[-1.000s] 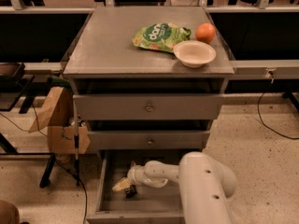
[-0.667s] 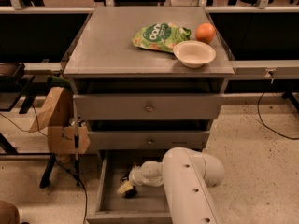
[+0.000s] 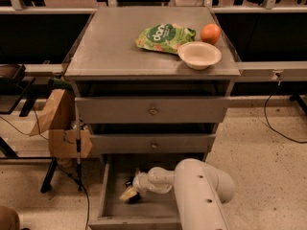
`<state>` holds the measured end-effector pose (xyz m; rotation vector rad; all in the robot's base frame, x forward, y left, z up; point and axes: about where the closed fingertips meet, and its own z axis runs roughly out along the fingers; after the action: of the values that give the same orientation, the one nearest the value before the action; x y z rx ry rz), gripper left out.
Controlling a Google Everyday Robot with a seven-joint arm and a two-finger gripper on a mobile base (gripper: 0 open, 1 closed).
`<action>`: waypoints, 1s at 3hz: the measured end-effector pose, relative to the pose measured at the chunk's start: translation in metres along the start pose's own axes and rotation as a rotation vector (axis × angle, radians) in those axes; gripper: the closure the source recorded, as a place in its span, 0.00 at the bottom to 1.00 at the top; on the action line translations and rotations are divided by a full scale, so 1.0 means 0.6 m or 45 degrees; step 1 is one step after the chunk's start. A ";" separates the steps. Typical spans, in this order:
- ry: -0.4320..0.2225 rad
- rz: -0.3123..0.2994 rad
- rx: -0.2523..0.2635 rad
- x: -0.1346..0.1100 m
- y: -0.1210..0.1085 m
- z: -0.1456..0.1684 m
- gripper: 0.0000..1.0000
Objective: Pick rxbar chocolate from bottom drawer and place on counter
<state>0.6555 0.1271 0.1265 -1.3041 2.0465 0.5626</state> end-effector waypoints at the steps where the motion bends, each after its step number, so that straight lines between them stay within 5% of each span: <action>1: -0.125 -0.018 -0.032 0.025 0.006 0.007 0.00; 2: -0.175 -0.041 -0.028 0.036 0.012 0.009 0.00; 3: -0.186 -0.076 -0.009 0.037 0.014 0.007 0.18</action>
Offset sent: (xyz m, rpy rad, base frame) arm -0.0146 -0.0138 -0.0236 0.1556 -0.1044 0.0422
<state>0.6425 0.1194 0.1077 -1.2855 1.8823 0.6196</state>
